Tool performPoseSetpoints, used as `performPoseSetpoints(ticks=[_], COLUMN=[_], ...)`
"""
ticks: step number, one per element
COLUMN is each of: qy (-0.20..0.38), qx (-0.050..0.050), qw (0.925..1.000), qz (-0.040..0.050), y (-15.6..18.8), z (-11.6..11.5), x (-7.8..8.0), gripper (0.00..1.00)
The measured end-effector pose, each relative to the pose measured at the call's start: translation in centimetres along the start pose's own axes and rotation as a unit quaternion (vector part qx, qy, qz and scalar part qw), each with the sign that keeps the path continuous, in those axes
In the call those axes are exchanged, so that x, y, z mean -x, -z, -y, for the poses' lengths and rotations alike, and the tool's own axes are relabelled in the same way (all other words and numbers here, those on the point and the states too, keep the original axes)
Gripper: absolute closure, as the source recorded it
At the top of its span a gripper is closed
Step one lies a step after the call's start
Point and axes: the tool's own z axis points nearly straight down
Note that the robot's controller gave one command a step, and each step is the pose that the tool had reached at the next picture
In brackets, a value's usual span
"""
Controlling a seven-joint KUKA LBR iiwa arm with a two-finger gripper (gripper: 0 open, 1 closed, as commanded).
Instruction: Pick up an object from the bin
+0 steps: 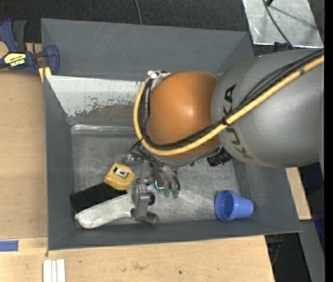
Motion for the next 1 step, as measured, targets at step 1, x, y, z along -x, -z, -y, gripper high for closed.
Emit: performPoseSetpoints(ticks=[1], qy=[-0.001], qx=[0.001], qw=[1.0], qz=[0.0037], y=[0.38], z=[0.03], x=[0.18], gripper=[0.0])
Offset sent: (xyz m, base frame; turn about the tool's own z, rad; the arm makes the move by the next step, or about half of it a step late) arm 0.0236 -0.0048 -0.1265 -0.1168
